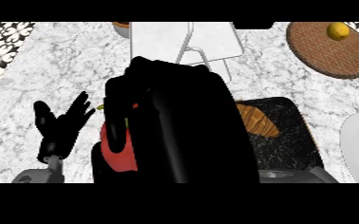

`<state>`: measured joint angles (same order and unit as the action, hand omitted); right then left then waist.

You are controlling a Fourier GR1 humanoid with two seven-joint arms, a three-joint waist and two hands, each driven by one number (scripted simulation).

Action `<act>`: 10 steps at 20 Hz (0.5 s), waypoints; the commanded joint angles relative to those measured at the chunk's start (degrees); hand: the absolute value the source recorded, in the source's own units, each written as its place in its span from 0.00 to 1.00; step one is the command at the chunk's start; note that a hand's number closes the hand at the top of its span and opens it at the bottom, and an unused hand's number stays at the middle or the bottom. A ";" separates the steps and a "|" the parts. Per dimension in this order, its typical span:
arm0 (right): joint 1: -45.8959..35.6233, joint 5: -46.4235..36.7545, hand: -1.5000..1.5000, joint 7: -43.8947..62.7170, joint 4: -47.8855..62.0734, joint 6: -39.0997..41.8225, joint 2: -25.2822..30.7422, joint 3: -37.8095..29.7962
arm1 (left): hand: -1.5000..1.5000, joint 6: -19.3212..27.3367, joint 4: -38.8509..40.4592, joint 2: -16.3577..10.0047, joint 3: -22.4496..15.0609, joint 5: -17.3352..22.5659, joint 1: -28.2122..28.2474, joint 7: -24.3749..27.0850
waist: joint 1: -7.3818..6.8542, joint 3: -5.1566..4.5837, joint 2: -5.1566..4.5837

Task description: Pick the bell pepper from the tray and place it in the tiered shelf

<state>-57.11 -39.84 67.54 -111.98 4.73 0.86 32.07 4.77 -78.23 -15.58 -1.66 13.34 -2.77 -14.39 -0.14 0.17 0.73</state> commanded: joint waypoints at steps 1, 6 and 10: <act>-8.57 2.73 1.00 9.20 5.64 5.19 -0.82 -9.42 | 0.50 -0.25 0.51 0.58 -0.40 0.45 0.56 -2.05 | -0.15 -0.29 -0.37; -17.36 4.59 1.00 7.78 12.08 8.09 -0.35 -19.45 | 0.50 -1.23 -0.23 -1.69 1.37 1.17 -0.42 -3.55 | -0.02 -0.24 -0.32; -21.53 6.06 1.00 2.69 19.74 9.06 2.43 -23.73 | 0.50 -1.22 1.60 0.27 0.26 -0.17 0.56 -0.52 | -0.16 -0.25 -0.56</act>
<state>-72.73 -34.90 63.94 -98.01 9.43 2.84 12.65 3.18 -78.03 -16.17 -0.55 14.10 -2.83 -14.44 -0.18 0.13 0.42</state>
